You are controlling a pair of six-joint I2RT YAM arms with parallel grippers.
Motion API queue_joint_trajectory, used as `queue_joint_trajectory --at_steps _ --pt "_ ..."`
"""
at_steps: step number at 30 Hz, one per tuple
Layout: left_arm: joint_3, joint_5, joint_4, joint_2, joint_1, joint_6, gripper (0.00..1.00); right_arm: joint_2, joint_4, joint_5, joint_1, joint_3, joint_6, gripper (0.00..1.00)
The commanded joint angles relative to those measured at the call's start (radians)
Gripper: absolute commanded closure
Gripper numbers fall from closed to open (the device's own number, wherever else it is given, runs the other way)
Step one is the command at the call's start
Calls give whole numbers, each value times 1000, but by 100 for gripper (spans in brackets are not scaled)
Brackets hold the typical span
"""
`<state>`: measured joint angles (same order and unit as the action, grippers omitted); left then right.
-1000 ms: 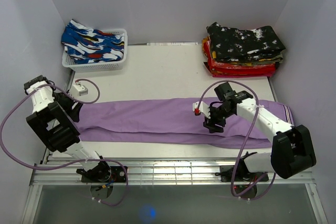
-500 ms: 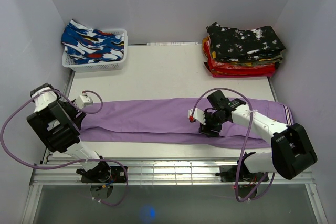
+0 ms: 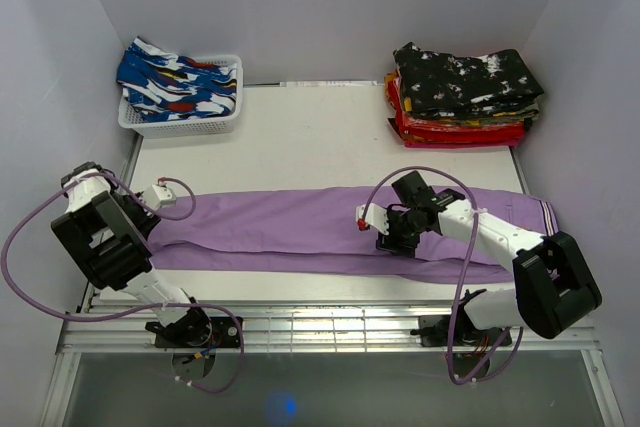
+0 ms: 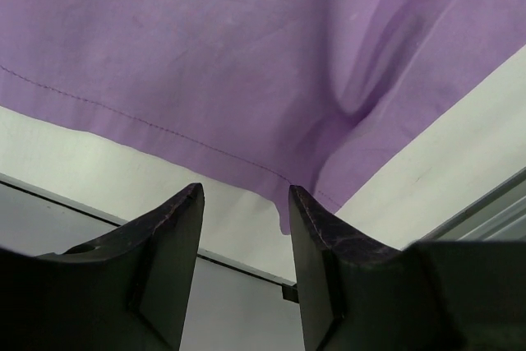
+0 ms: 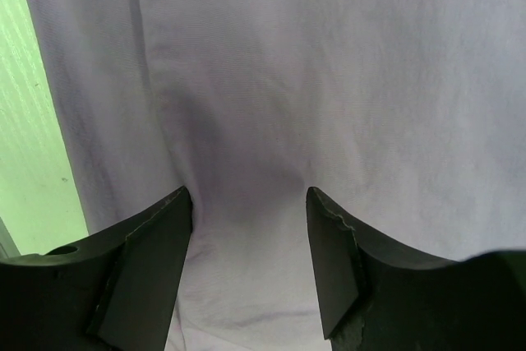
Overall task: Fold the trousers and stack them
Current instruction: Fold the trousers
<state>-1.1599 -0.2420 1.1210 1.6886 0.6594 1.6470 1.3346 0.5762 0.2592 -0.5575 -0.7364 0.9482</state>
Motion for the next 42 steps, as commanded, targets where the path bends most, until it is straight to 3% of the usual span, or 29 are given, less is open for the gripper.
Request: queue_joint_trajectory --at_steps 1,14,20,23,31,34,42 --pt "3 24 -23 16 11 5 44 0 -16 8 -16 8 -11 37" --pt "23 6 -47 20 11 4 55 -5 -9 -18 -28 38 20 40" --pt "29 13 -75 20 11 0 69 -25 -27 -54 -27 51 29 60" --pt "13 10 -58 19 11 5 71 -26 -26 -58 -27 29 20 68" --pt "-109 -54 152 -1 32 65 42 -23 -9 -48 -27 15 14 83" --pt "-103 -51 184 -9 34 86 40 -23 -7 -40 -27 12 11 92" --pt "-5 -28 146 -1 36 73 40 -17 10 -23 -28 -21 -12 92"
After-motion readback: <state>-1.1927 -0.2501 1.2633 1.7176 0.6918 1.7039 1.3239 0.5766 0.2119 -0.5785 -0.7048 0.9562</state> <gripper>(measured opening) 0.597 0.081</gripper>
